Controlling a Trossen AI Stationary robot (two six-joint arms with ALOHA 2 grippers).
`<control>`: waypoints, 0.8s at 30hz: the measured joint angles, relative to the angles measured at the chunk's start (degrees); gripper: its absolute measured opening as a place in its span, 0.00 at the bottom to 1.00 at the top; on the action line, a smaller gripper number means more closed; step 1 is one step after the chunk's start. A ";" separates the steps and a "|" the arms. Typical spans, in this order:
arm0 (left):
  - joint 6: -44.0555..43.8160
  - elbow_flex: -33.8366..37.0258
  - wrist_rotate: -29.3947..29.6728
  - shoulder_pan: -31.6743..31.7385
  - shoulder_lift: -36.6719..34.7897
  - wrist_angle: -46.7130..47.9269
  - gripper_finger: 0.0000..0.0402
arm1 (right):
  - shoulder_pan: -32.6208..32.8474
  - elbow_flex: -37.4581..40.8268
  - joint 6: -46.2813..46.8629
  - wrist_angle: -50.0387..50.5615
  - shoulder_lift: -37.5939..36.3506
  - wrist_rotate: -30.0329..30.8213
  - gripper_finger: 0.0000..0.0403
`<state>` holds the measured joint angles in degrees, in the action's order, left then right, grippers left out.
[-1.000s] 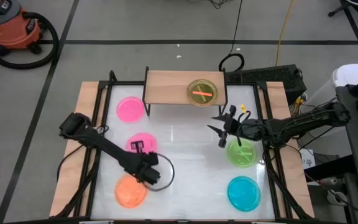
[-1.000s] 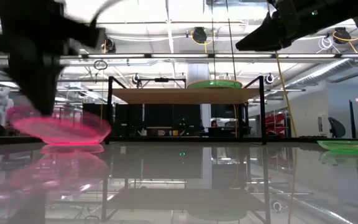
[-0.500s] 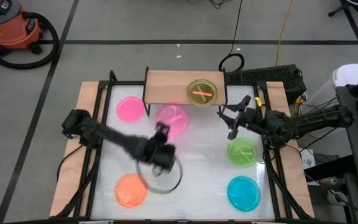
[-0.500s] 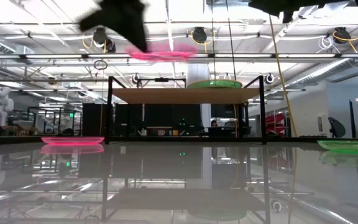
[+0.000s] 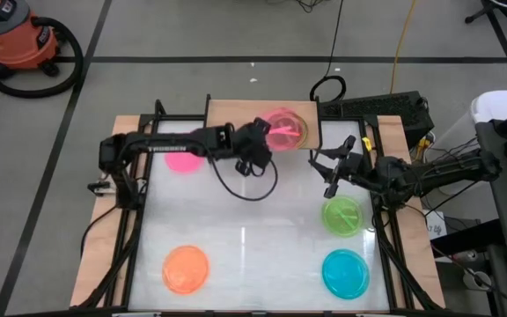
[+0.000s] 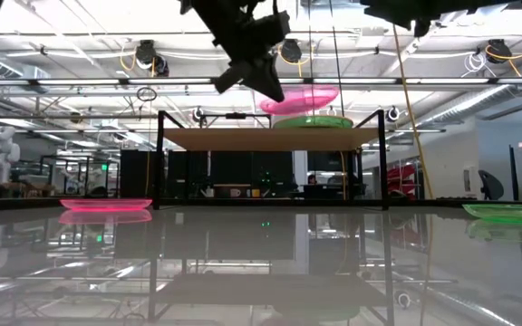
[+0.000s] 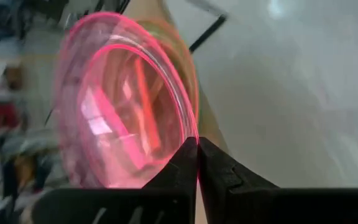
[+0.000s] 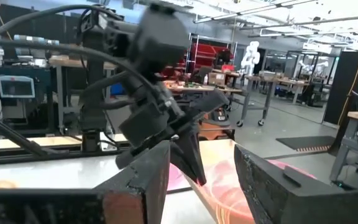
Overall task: Place and stack plates onto a shelf
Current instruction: Stack the bottom pink plate on top of the orange plate on the shelf, then put the green plate on the shelf
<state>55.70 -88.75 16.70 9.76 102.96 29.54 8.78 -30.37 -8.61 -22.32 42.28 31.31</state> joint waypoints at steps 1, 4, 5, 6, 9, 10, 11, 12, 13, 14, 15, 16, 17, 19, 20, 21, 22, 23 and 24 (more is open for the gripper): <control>1.23 0.00 -2.99 0.99 0.01 -0.06 0.02 | 0.00 0.00 -0.01 0.17 0.00 0.00 0.41; 3.08 0.00 -7.48 3.22 0.66 -0.78 0.03 | 0.00 0.00 -0.21 0.33 0.02 0.00 0.41; 3.16 0.02 -7.98 3.87 0.74 -0.82 0.03 | 0.00 0.00 -0.48 0.29 0.00 0.00 0.41; 3.24 0.02 -8.80 4.45 0.74 -1.14 0.03 | 0.00 -0.02 -0.69 0.24 -0.02 0.00 0.41; 3.29 0.02 -10.52 5.77 0.68 -3.36 0.06 | 0.00 -0.02 -1.22 0.25 0.01 0.08 0.41; 3.22 0.02 -10.63 5.95 0.68 -3.97 0.08 | 0.00 -0.02 -1.28 0.23 0.00 0.11 0.41; 3.20 0.02 -10.70 6.09 0.68 -4.86 0.10 | -0.07 -0.02 -1.30 0.20 0.00 0.11 0.41; 3.18 0.02 -10.70 6.10 0.68 -6.15 0.12 | -0.11 -0.02 -1.42 0.19 0.00 0.11 0.41; 3.17 0.02 -10.71 6.10 0.68 -7.37 0.15 | -0.13 -0.02 -1.52 0.18 0.00 0.13 0.41; 3.20 0.02 -10.75 6.10 0.68 -8.43 0.18 | -0.13 -0.02 -1.52 0.17 0.00 0.13 0.41; 3.24 0.02 -10.79 6.03 0.68 -9.31 0.21 | -0.13 -0.02 -1.52 0.17 0.00 0.13 0.41; 3.24 0.02 -10.79 5.89 0.68 -10.09 0.25 | -0.13 -0.02 -1.52 0.17 0.00 0.13 0.41; 3.24 0.02 -10.77 5.72 0.68 -10.66 0.28 | -0.13 -0.02 -1.52 0.22 0.00 0.13 0.41; 3.13 0.02 -10.72 5.37 0.58 -11.53 0.34 | -0.13 -0.02 -1.52 0.31 0.00 0.13 0.41; 2.70 0.02 -10.72 5.16 0.46 -11.46 0.37 | -0.13 -0.02 -1.52 0.32 0.00 0.13 0.41; 2.20 0.02 -10.71 4.96 0.30 -11.31 0.40 | -0.04 -0.02 -1.52 0.33 0.00 0.13 0.41; 1.61 0.02 -10.41 4.65 0.11 -11.31 0.42 | -0.02 -0.02 -1.52 0.33 0.00 0.13 0.41; 0.54 0.02 -9.27 4.23 -0.39 -11.22 0.45 | -0.02 -0.02 -1.52 0.39 0.00 0.13 0.41; -1.23 0.02 -7.20 3.72 -1.10 -10.94 0.47 | -0.02 -0.04 -1.51 0.63 0.00 0.13 0.41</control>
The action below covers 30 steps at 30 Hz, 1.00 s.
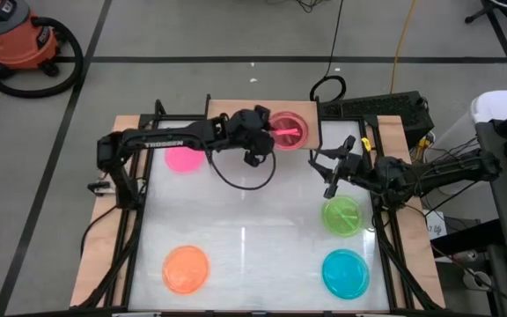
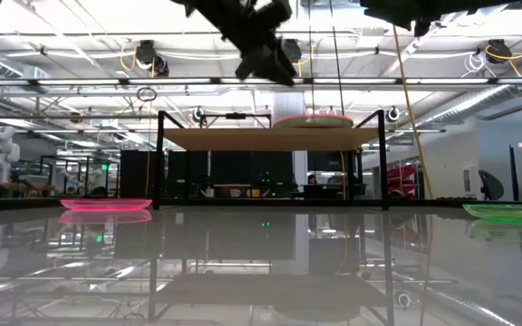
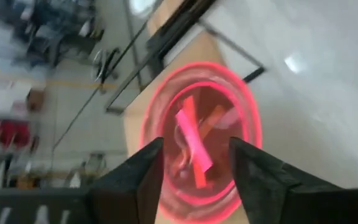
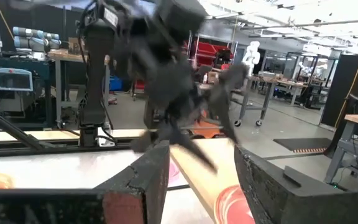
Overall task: Place and stack plates onto a shelf
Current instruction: Put the green plate on the shelf
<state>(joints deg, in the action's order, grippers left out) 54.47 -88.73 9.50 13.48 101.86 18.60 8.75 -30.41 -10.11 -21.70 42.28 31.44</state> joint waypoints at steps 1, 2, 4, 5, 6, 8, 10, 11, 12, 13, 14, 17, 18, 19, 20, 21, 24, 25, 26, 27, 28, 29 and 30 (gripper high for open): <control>-2.13 0.00 2.29 -0.66 -0.84 0.12 0.48 | 0.00 -0.02 0.43 0.50 -0.01 -0.06 0.41; -4.43 0.00 4.14 -1.42 -2.01 0.18 0.49 | 0.00 -0.04 1.10 1.37 -0.02 -0.07 0.41; -8.96 0.00 5.07 -2.85 -5.00 2.20 0.49 | 0.02 -0.04 2.23 3.69 -0.02 -0.09 0.41; -10.97 0.00 4.71 -3.55 -6.69 2.90 0.48 | 0.02 -0.06 2.93 5.12 -0.02 -0.11 0.41; -13.00 0.00 3.55 -4.13 -8.45 3.93 0.47 | 0.02 -0.04 3.71 6.53 -0.02 -0.11 0.41; -17.37 0.06 2.02 -5.04 -12.11 5.42 0.44 | 0.02 -0.04 5.70 9.35 -0.02 -0.15 0.41; -21.64 0.95 1.36 -5.51 -16.00 5.63 0.41 | 0.02 -0.05 7.98 12.07 -0.02 -0.23 0.41; -23.55 1.93 1.00 -5.68 -18.12 5.40 0.40 | 0.02 -0.04 9.15 13.24 -0.02 -0.88 0.41; -25.33 3.34 0.62 -5.82 -20.15 4.87 0.38 | 0.01 -0.04 9.97 14.30 -0.02 -1.83 0.41; -26.97 5.18 0.06 -5.99 -22.12 3.81 0.37 | 0.02 -0.04 10.73 15.42 -0.02 -2.98 0.41; -28.27 7.36 -0.59 -6.14 -24.11 2.49 0.36 | 0.02 -0.04 11.38 16.12 -0.02 -4.31 0.41; -32.10 16.22 -3.24 -6.94 -30.63 -4.12 0.33 | 0.02 -0.04 12.99 17.79 -0.02 -7.99 0.41; -33.20 19.65 -4.21 -7.27 -32.85 -6.95 0.32 | 0.02 -0.04 13.42 18.11 -0.01 -9.01 0.41; -34.47 23.07 -5.18 -7.72 -34.89 -9.87 0.32 | 0.02 -0.04 13.92 18.43 0.00 -9.32 0.41; -35.83 26.61 -5.95 -8.24 -36.82 -13.18 0.32 | 0.02 -0.04 14.35 18.70 -0.02 -9.45 0.41; -37.11 30.17 -6.63 -8.79 -38.64 -16.66 0.32 | 0.02 -0.04 14.79 18.96 -0.02 -9.45 0.41; -40.28 40.47 -7.05 -11.00 -42.68 -28.06 0.32 | -0.87 -1.04 16.94 23.00 0.01 -9.66 0.41; -40.79 43.56 -7.12 -11.66 -43.53 -32.19 0.32 | -1.36 -1.92 17.88 25.10 0.04 -10.59 0.41; -41.24 46.35 -7.13 -12.29 -44.15 -36.37 0.32 | -1.82 -2.74 18.89 26.96 0.06 -11.73 0.41; -41.61 49.07 -7.11 -12.90 -44.61 -40.32 0.32 | -2.39 -3.60 19.76 28.84 0.16 -12.91 0.41; -41.86 51.55 -7.09 -13.37 -44.71 -44.30 0.32 | -2.87 -4.46 20.47 31.04 0.32 -14.15 0.41; -42.18 53.76 -7.09 -13.75 -44.68 -48.16 0.32 | -3.31 -5.22 21.26 33.12 0.55 -15.35 0.41; -42.52 55.68 -7.05 -14.07 -44.67 -51.18 0.32 | -3.81 -6.00 21.98 35.46 0.82 -16.37 0.41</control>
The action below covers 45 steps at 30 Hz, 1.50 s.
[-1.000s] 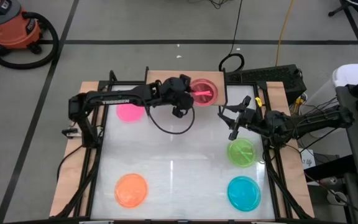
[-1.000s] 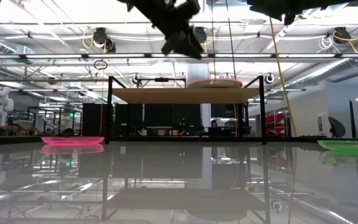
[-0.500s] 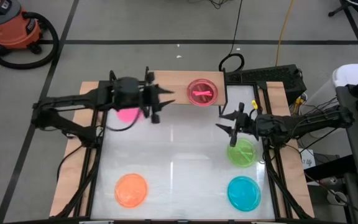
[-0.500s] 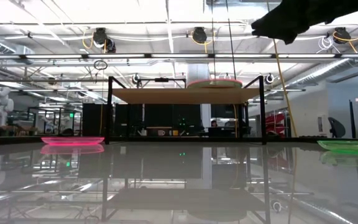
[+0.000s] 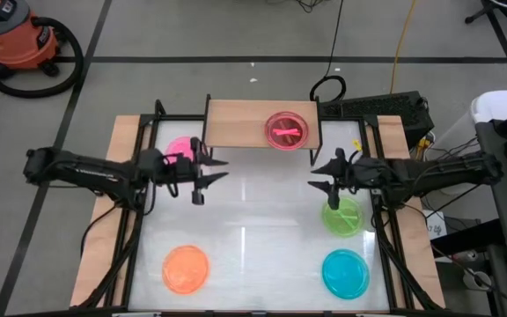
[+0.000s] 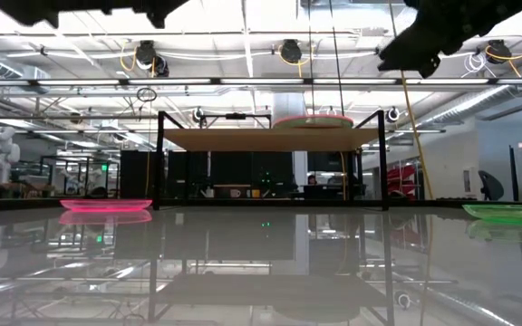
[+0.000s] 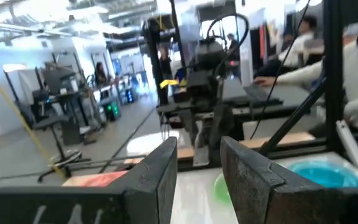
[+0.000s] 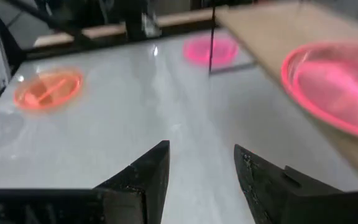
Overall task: Place and stack plates onto a shelf
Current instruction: Put the green plate on the shelf
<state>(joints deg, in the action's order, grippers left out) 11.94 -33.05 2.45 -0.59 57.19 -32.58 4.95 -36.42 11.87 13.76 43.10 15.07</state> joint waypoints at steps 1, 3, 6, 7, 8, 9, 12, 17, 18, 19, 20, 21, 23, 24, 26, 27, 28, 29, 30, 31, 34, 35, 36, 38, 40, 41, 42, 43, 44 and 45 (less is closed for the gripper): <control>-0.32 1.74 0.02 -0.27 0.07 -2.82 0.32 | -0.39 -0.61 0.81 1.99 0.30 -0.96 0.41; -0.77 4.16 0.06 -0.43 0.45 -7.36 0.32 | -1.35 -1.35 2.37 4.95 0.98 -3.31 0.41; -1.92 6.60 0.20 -0.37 0.52 -10.29 0.32 | -2.51 -1.43 4.81 9.38 2.68 -7.56 0.41; -2.00 7.00 0.30 -0.36 0.55 -10.91 0.32 | -2.86 -1.43 5.68 10.87 3.47 -8.85 0.41; -2.01 7.21 0.51 -0.36 0.53 -11.13 0.32 | -3.18 -1.41 6.58 12.42 4.34 -10.01 0.41; -2.04 7.26 0.60 -0.36 0.50 -11.17 0.32 | -3.49 -1.39 7.33 13.76 5.15 -11.09 0.41; -2.27 7.36 0.60 -0.36 0.52 -11.14 0.32 | -4.17 -1.39 9.52 16.43 7.96 -14.37 0.41; -3.00 7.36 0.60 -0.36 0.55 -10.57 0.32 | -4.52 -1.36 12.49 18.00 11.98 -19.74 0.41; -3.37 7.36 0.60 -0.36 0.55 -10.55 0.32 | -4.50 -1.35 12.99 17.99 12.65 -20.22 0.41; -3.64 7.36 0.60 -0.36 0.55 -10.56 0.32 | -4.50 -1.34 13.16 17.96 13.21 -20.99 0.41; -3.80 7.36 0.60 -0.36 0.55 -10.53 0.32 | -4.50 -1.34 13.17 17.88 13.74 -21.31 0.41; -3.94 7.36 0.60 -0.36 0.55 -10.30 0.32 | -4.50 -1.34 13.17 17.76 14.25 -21.34 0.41; -3.93 7.36 0.60 -0.36 0.55 -9.36 0.32 | -4.50 -1.34 12.95 17.90 15.18 -21.34 0.41; -3.94 7.36 0.60 -0.36 0.55 -9.05 0.32 | -4.50 -1.34 12.95 17.92 15.52 -21.34 0.41; -4.30 7.36 0.60 -0.36 0.55 -8.73 0.32 | -4.50 -1.34 13.00 17.81 16.00 -21.34 0.41; -4.62 7.36 0.60 -0.36 0.55 -8.71 0.32 | -4.50 -1.34 13.00 17.93 16.15 -21.31 0.41; -4.73 7.36 0.60 -0.36 0.55 -8.67 0.32 | -4.50 -1.34 13.00 18.20 16.29 -21.31 0.41; -4.79 7.36 0.60 -0.36 0.55 -8.67 0.32 | -4.50 -1.34 12.98 18.56 16.39 -21.33 0.41; -4.79 7.36 0.60 -0.36 0.55 -8.67 0.32 | -4.50 -1.34 13.02 19.02 16.43 -21.34 0.41; -4.79 7.36 0.60 -0.36 0.55 -8.67 0.32 | -4.58 -1.34 13.28 19.79 16.43 -21.33 0.41; -4.79 7.36 0.60 -0.36 0.55 -8.67 0.32 | -5.61 -1.34 14.54 22.98 16.43 -21.39 0.41; -4.79 7.36 0.60 -0.36 0.55 -8.70 0.32 | -6.03 -1.32 15.00 24.19 16.43 -21.37 0.41; -4.79 7.36 0.60 -0.36 0.55 -8.70 0.32 | -6.49 -1.32 15.29 25.37 16.43 -21.38 0.41; -4.79 7.36 0.60 -0.36 0.55 -8.70 0.32 | -7.56 -1.32 15.29 27.57 16.43 -21.44 0.41; -5.02 7.36 0.60 -0.36 0.55 -8.70 0.32 | -8.67 -1.32 14.97 29.40 16.43 -22.39 0.41; -5.09 7.36 0.60 -0.36 0.55 -8.70 0.32 | -9.19 -1.30 14.61 30.00 16.43 -22.96 0.41; -5.16 7.36 0.60 -0.36 0.55 -8.70 0.32 | -9.54 -1.28 14.30 30.23 16.43 -23.52 0.41; -5.16 7.36 0.60 -0.36 0.55 -8.70 0.32 | -9.90 -1.28 14.10 30.33 16.43 -24.23 0.41; -5.16 7.36 0.60 -0.36 0.55 -8.70 0.32 | -10.14 -1.28 13.89 30.38 16.43 -24.34 0.41; -5.16 7.36 0.60 -0.36 0.55 -8.70 0.32 | -10.37 -1.28 13.76 30.48 16.43 -24.35 0.41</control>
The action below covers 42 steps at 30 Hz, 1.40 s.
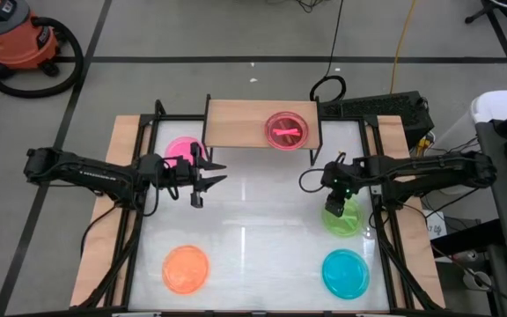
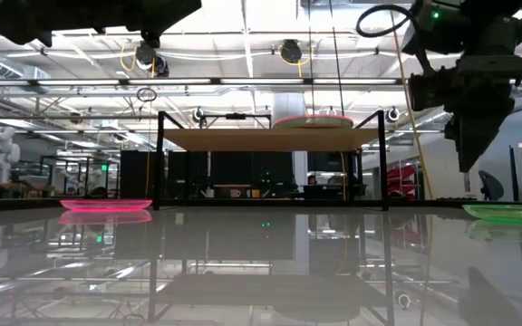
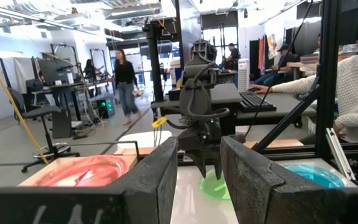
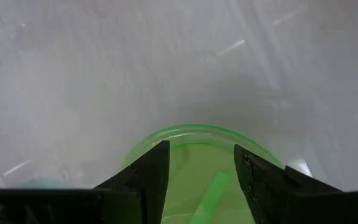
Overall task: Place and stack plates onto a shelf
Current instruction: Put the green plate on the shelf
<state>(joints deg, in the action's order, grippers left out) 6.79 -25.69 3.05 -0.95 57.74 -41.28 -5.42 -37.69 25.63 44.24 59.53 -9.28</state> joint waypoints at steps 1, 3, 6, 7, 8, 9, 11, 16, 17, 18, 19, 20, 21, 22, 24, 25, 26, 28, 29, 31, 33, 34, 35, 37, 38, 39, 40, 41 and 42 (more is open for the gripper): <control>0.00 0.00 0.00 0.00 0.00 0.00 0.32 | -0.35 0.02 -0.16 0.01 0.00 0.02 0.41; 0.00 0.00 0.00 0.00 0.00 0.00 0.32 | -1.24 0.50 -0.23 -0.04 0.00 0.11 0.41; -0.02 0.00 0.00 0.00 0.00 0.00 0.32 | -3.11 2.18 -0.43 -0.18 0.00 0.23 0.41; -0.04 0.00 0.00 0.00 0.00 0.00 0.32 | -3.73 3.01 -0.81 -0.41 0.00 0.19 0.41; -0.06 0.00 0.00 0.00 0.00 0.06 0.32 | -4.30 3.95 -1.24 -0.62 0.00 0.11 0.41; -0.08 0.00 0.00 0.00 0.00 0.22 0.32 | -4.80 4.91 -1.86 -0.74 0.03 0.07 0.41; -0.09 0.00 -0.01 0.00 0.00 0.72 0.32 | -5.46 6.50 -3.36 -0.86 0.04 0.07 0.41; -0.04 0.00 0.00 0.00 0.00 0.81 0.32 | -6.54 8.82 -3.93 -3.09 0.04 0.04 0.41; -0.04 0.00 0.00 0.00 0.00 0.79 0.32 | -6.62 8.90 -3.78 -3.28 0.04 0.04 0.41; -0.04 0.00 0.00 0.00 0.00 0.80 0.32 | -6.67 9.08 -3.50 -3.35 0.04 0.02 0.41; -0.04 0.00 0.00 0.00 0.00 0.81 0.32 | -6.67 9.21 -3.27 -3.29 0.04 0.04 0.41; -0.04 0.00 0.00 0.00 0.00 0.80 0.32 | -6.67 9.31 -2.95 -3.25 0.04 0.04 0.41; -0.08 0.00 0.00 0.00 0.00 0.81 0.32 | -6.67 9.47 -2.48 -3.37 0.04 0.08 0.41; -0.09 0.00 0.00 0.00 0.00 0.81 0.32 | -6.67 9.72 -1.98 -3.41 0.03 0.09 0.41; -0.07 0.00 -0.01 0.00 0.00 0.82 0.32 | -6.67 10.30 -1.24 -3.22 0.04 0.42 0.41; -0.07 0.00 0.00 0.00 0.00 0.83 0.32 | -6.67 10.47 -0.96 -3.21 0.04 0.77 0.41; -0.07 0.00 0.00 0.00 0.00 0.83 0.32 | -6.67 10.54 -0.84 -3.27 0.04 1.27 0.41; -0.04 0.00 0.00 0.00 0.00 0.83 0.32 | -6.67 10.59 -0.95 -3.61 0.04 1.51 0.41; -0.04 0.00 0.00 0.00 0.00 0.83 0.32 | -6.67 10.60 -1.19 -4.33 0.04 1.53 0.41; -0.03 0.00 0.00 0.00 0.00 0.83 0.32 | -6.67 10.60 -1.53 -6.43 0.04 1.51 0.41; -0.04 0.00 0.00 0.00 0.00 0.83 0.32 | -6.65 10.60 -1.85 -8.40 0.04 1.53 0.41; -0.04 0.00 0.00 -0.01 0.00 0.83 0.32 | -6.65 10.60 -1.96 -9.46 0.03 1.64 0.41; -0.03 0.00 0.00 0.00 0.00 0.83 0.32 | -6.65 10.60 -2.00 -10.40 0.02 1.79 0.41; -0.04 0.00 0.00 0.00 0.00 0.83 0.32 | -6.65 10.60 -2.03 -11.43 0.02 2.52 0.41; -0.04 0.00 0.00 -0.02 0.00 0.83 0.32 | -6.63 10.60 -1.90 -11.83 0.02 3.38 0.41; -0.04 0.00 0.00 0.00 0.00 0.83 0.32 | -6.65 10.60 -1.56 -12.18 0.02 4.16 0.41; -0.04 0.00 0.00 -0.02 0.00 0.83 0.32 | -6.63 10.60 -1.25 -12.66 0.02 4.76 0.41; -0.04 0.00 0.00 -0.02 0.00 0.83 0.32 | -6.65 10.60 -1.22 -13.36 0.02 4.92 0.41; -0.04 0.00 0.00 -0.02 0.00 0.83 0.32 | -6.65 10.60 -1.28 -14.25 0.02 4.88 0.41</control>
<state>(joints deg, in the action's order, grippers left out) 6.74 -25.69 3.05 -0.97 57.74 -40.45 -12.08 -27.09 24.35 29.99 59.55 -4.40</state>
